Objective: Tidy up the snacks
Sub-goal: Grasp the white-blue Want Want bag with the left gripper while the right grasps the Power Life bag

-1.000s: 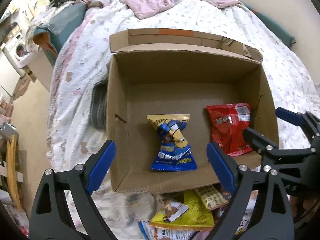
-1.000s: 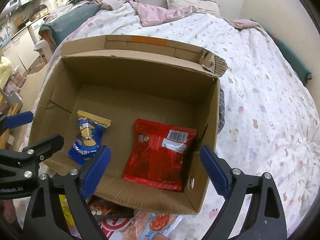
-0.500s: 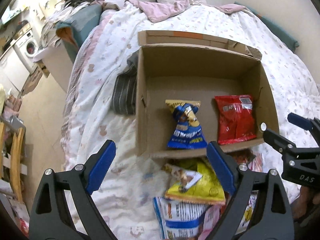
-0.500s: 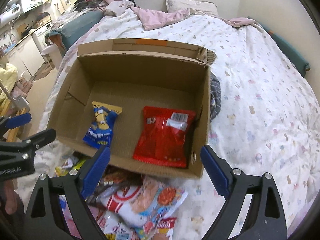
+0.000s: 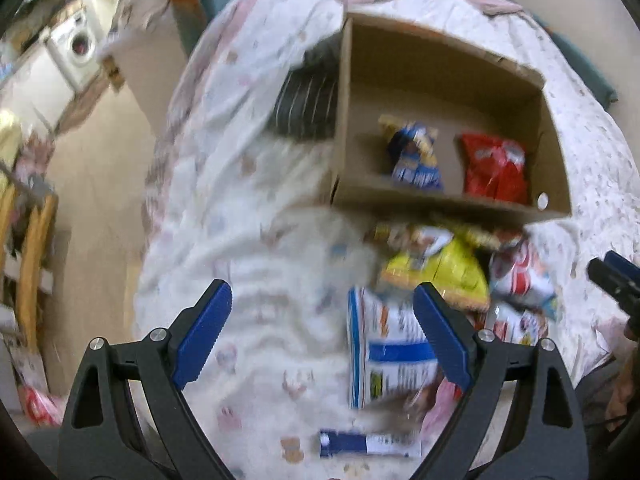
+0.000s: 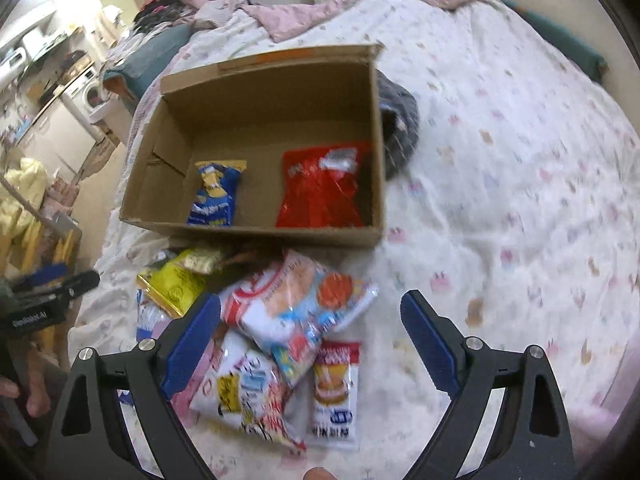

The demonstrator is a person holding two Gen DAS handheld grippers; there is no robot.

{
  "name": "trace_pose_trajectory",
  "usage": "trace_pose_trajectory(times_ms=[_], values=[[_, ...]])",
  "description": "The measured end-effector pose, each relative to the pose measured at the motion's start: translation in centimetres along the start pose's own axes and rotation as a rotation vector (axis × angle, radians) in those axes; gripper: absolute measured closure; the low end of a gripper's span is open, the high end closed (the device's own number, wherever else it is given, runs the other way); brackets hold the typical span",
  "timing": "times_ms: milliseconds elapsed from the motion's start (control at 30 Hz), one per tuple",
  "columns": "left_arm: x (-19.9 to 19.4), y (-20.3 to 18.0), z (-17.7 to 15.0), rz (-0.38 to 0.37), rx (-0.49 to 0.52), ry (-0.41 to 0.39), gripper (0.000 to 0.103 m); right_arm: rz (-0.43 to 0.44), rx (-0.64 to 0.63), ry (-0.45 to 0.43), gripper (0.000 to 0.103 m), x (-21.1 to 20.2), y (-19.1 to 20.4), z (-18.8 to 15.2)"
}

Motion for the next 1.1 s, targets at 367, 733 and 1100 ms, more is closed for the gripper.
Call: trace_pose_trajectory(times_ms=[367, 733, 1100], values=[[5.1, -1.8, -4.4, -0.105, -0.077, 0.213, 0.013, 0.004, 0.160, 0.038, 0.009, -0.2, -4.0, -2.4], [4.8, -5.2, -4.5, -0.169, -0.058, 0.224, 0.013, -0.014, 0.172, 0.050, 0.009, -0.3, -5.6, -3.1], [8.4, -8.5, -6.9, -0.182, -0.013, 0.339, 0.015, -0.005, 0.154, 0.064, 0.009, 0.4, -4.8, -2.8]])
Point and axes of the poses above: each gripper's, at about its wrist camera, not at the fingertips, and x roughly the way its jaws point, y to its left, z to its top, the point moved 9 cm from there along x, roughly the way its jaws point, and after that the axes turned 1 degree about x, right-handed, at the moved point
